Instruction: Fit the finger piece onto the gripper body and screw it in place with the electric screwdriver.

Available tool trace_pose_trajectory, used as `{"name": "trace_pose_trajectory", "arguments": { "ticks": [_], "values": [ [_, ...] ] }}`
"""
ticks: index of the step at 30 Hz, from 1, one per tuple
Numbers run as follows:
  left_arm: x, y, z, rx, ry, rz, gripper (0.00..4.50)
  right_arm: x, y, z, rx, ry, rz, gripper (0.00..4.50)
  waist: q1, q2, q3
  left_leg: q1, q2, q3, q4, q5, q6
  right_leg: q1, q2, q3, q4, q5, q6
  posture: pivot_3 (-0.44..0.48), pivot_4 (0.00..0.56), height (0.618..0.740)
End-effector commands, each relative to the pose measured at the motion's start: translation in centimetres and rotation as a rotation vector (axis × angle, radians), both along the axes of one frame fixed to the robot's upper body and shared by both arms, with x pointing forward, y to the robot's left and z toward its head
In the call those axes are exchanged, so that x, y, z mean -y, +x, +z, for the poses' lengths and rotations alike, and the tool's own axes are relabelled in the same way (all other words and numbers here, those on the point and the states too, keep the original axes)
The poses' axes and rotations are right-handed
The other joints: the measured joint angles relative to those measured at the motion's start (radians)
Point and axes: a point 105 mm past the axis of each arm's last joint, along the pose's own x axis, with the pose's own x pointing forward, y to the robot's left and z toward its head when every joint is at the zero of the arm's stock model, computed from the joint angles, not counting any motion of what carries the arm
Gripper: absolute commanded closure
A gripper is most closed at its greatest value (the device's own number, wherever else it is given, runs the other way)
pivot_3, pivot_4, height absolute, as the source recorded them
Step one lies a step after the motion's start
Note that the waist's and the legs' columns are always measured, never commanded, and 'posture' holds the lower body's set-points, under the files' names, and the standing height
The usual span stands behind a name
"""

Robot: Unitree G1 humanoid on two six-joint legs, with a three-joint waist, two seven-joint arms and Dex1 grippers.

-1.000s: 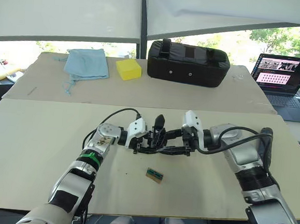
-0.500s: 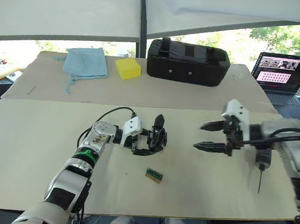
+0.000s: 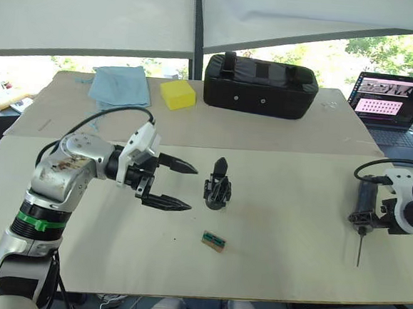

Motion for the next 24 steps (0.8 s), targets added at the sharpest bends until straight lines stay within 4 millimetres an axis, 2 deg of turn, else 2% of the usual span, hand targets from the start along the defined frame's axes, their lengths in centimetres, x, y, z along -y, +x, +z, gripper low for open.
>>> {"name": "trace_pose_trajectory", "arguments": {
  "ticks": [1,4,7,9,11,12,16,17,21,24],
  "values": [
    [0.2,-1.2,2.0,0.064,-0.001,-0.03,0.0,0.7,1.1,0.9,0.051,0.018,-0.067,0.07,-0.009,0.001,0.001,0.001,0.0,0.0,-0.001,0.001,0.0,0.0,0.0,0.0,0.0,0.0,0.0,0.0,0.15,0.74],
    [0.6,-1.8,3.3,0.118,-0.005,-0.042,0.0,1.2,2.0,0.2,0.068,0.035,-0.101,0.07,-0.014,0.001,0.001,0.001,0.001,0.001,-0.002,0.002,0.002,0.0,0.001,0.001,0.0,0.0,-0.001,0.0,0.15,0.74],
    [0.6,-2.0,3.5,0.138,0.011,-0.043,0.0,1.6,2.3,-0.4,0.067,0.049,-0.118,0.87,-0.012,0.002,0.002,0.001,0.001,0.001,-0.002,0.002,0.001,0.0,0.001,0.001,0.0,0.0,-0.001,0.0,0.15,0.74],
    [0.5,-2.2,3.3,0.144,0.036,-0.054,0.0,1.5,2.4,-0.6,0.064,0.072,-0.104,1.59,-0.01,0.003,0.002,0.001,0.001,0.001,-0.002,0.002,0.002,0.0,0.001,0.001,0.0,0.0,-0.001,0.0,0.15,0.74],
    [0.5,-2.2,3.4,0.152,0.037,-0.051,0.0,0.7,2.5,-0.3,0.063,0.109,-0.051,2.3,-0.01,0.003,0.002,0.001,0.001,0.001,-0.002,0.002,0.002,0.0,0.001,0.001,0.0,0.0,-0.001,0.0,0.15,0.74],
    [0.4,-2.1,3.4,0.156,0.033,-0.043,0.0,0.1,2.5,0.0,0.056,0.132,-0.006,2.52,-0.01,0.003,0.002,0.001,0.001,0.001,-0.002,0.002,0.002,0.0,0.001,0.001,0.0,0.0,-0.001,0.0,0.15,0.74],
    [0.4,-1.9,3.3,0.168,0.034,-0.039,0.0,-4.7,2.1,2.6,0.08,0.173,0.469,2.54,-0.013,0.007,0.005,0.001,0.001,0.002,-0.002,0.002,0.002,-0.001,0.001,0.001,0.0,0.0,-0.001,0.0,0.15,0.74],
    [0.5,-1.8,3.2,0.176,0.038,-0.041,0.0,-5.5,1.6,2.9,0.069,0.116,0.613,2.54,-0.017,0.008,0.006,0.001,0.001,0.002,-0.002,0.002,0.002,-0.001,0.002,0.001,0.0,0.0,-0.001,0.0,0.15,0.74],
    [0.7,-1.7,2.8,0.195,0.05,-0.055,0.0,-5.7,0.3,1.6,-0.026,-0.122,0.94,2.54,-0.021,0.009,0.006,0.001,0.002,0.002,-0.002,0.002,0.002,-0.001,0.002,0.0,0.0,0.0,0.0,0.0,0.15,0.74],
    [0.7,-1.6,2.8,0.204,0.056,-0.061,0.0,-5.2,0.0,0.2,-0.076,-0.197,1.011,2.54,-0.013,0.008,0.007,0.002,0.001,0.002,-0.001,0.0,-0.002,0.0,0.001,-0.001,0.0,0.0,0.0,0.0,0.15,0.74]
  ]
}}
